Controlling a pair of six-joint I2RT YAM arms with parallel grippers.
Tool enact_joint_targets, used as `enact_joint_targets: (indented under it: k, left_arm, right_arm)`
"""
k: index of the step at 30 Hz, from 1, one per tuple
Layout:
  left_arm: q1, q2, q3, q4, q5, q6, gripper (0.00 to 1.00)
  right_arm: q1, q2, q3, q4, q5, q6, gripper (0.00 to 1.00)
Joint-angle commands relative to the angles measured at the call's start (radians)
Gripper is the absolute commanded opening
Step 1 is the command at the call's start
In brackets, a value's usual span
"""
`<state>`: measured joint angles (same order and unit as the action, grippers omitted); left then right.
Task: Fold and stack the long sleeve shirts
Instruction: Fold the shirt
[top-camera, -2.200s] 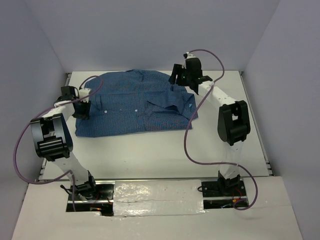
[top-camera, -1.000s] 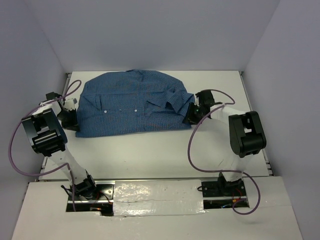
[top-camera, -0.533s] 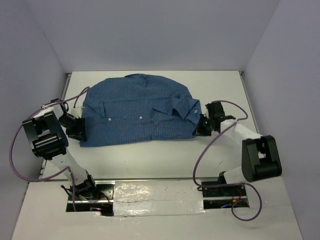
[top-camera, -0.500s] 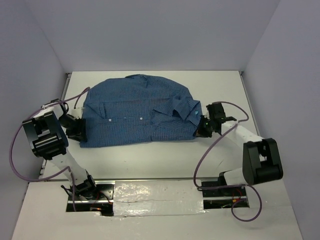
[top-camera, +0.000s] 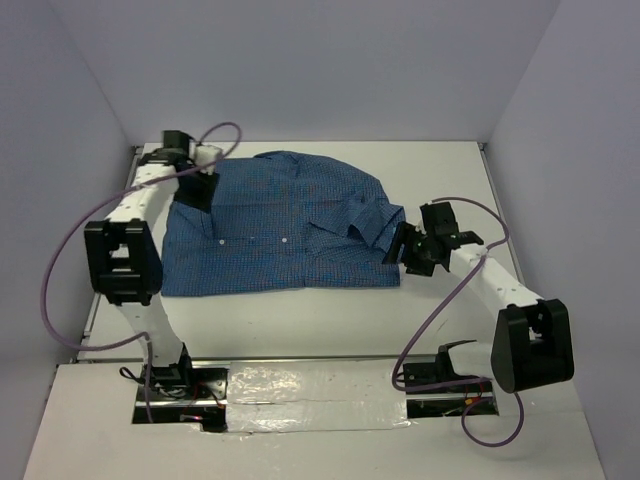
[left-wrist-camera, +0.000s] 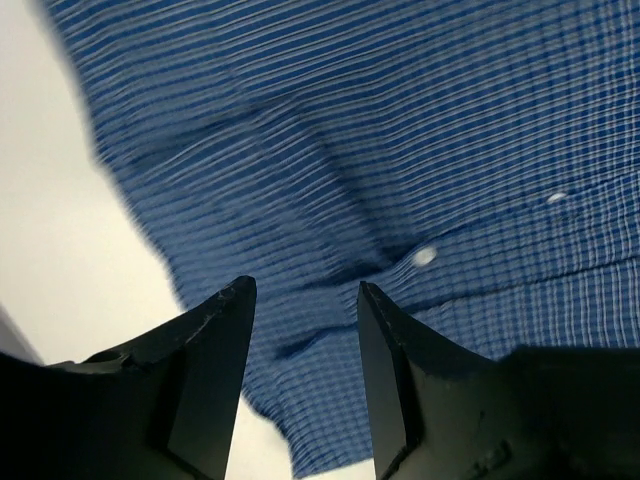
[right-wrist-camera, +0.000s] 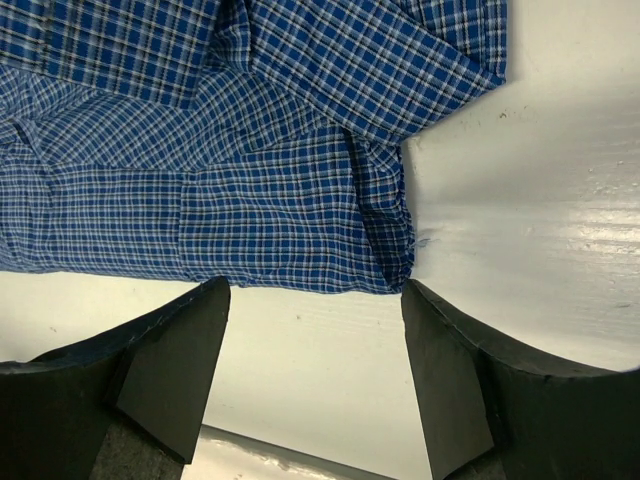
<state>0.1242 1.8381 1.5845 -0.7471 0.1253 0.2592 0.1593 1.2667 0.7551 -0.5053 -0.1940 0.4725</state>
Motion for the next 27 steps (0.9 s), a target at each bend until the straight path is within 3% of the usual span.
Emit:
enact_joint_targets:
  k: [1, 5, 9, 12, 15, 19, 23, 27]
  left_arm:
    - [-0.116, 0.078, -0.011, 0.067, -0.246, -0.017, 0.58]
    - [-0.156, 0.168, 0.051, 0.061, -0.302, -0.066, 0.56]
    - [-0.167, 0.174, 0.008, 0.141, -0.375, -0.038, 0.54]
    - [-0.169, 0.197, -0.001, 0.166, -0.397, -0.025, 0.47]
    - [-0.169, 0.202, -0.035, 0.205, -0.415, -0.020, 0.31]
    - [-0.167, 0.176, -0.087, 0.255, -0.403, -0.021, 0.18]
    - [-0.167, 0.113, -0.101, 0.298, -0.330, -0.038, 0.25]
    - [-0.182, 0.102, -0.051, 0.315, -0.267, -0.067, 0.44]
  right_arm:
    - [0.003, -0.001, 0.043, -0.001, 0.024, -0.017, 0.76]
    - [0.005, 0.005, 0.047, -0.002, 0.019, -0.025, 0.75]
    - [0.009, -0.004, 0.021, 0.034, 0.011, -0.009, 0.73]
    - [0.017, 0.010, 0.010, 0.062, 0.002, -0.005, 0.72]
    - [0.023, 0.040, -0.002, 0.073, 0.010, -0.006, 0.72]
    - [0.023, 0.049, -0.016, 0.088, 0.007, -0.011, 0.72]
    - [0.023, 0.046, -0.022, 0.093, 0.008, -0.018, 0.72]
    - [0.023, 0.065, -0.011, 0.082, 0.007, -0.032, 0.72]
